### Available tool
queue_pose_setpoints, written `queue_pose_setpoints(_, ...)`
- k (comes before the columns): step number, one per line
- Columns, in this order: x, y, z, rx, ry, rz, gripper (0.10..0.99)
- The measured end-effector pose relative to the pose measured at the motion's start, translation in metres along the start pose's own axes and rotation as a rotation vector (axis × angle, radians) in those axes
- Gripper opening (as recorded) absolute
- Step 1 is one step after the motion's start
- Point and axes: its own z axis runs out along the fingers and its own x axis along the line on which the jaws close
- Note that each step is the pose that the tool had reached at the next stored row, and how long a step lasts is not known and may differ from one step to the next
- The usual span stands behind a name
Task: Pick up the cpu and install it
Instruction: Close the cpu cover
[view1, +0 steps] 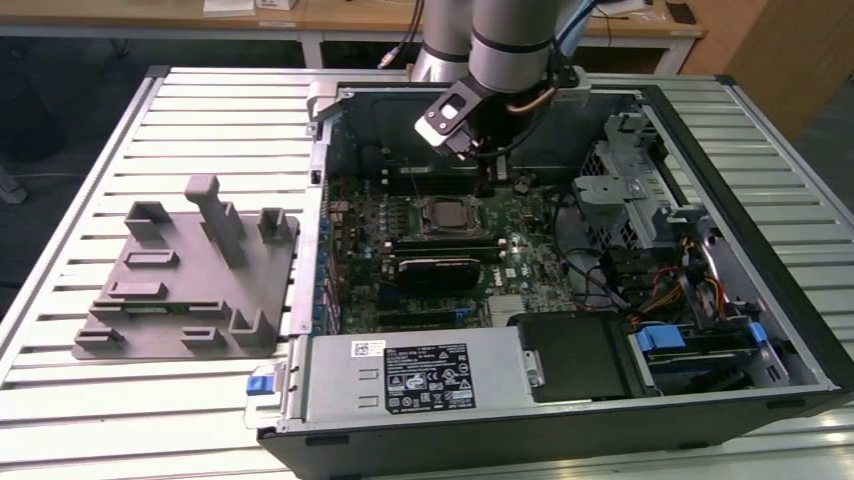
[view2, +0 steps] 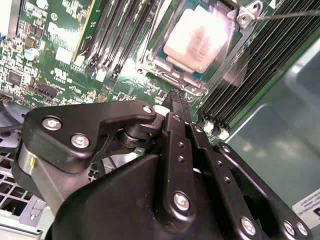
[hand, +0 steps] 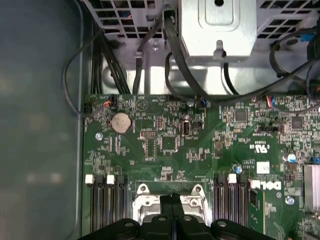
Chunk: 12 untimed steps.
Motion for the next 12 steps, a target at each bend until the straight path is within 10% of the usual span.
queue_pose_setpoints(12,-0.0004,-0.0187,0.0050,0.000,0.0000,0.000,0.106)
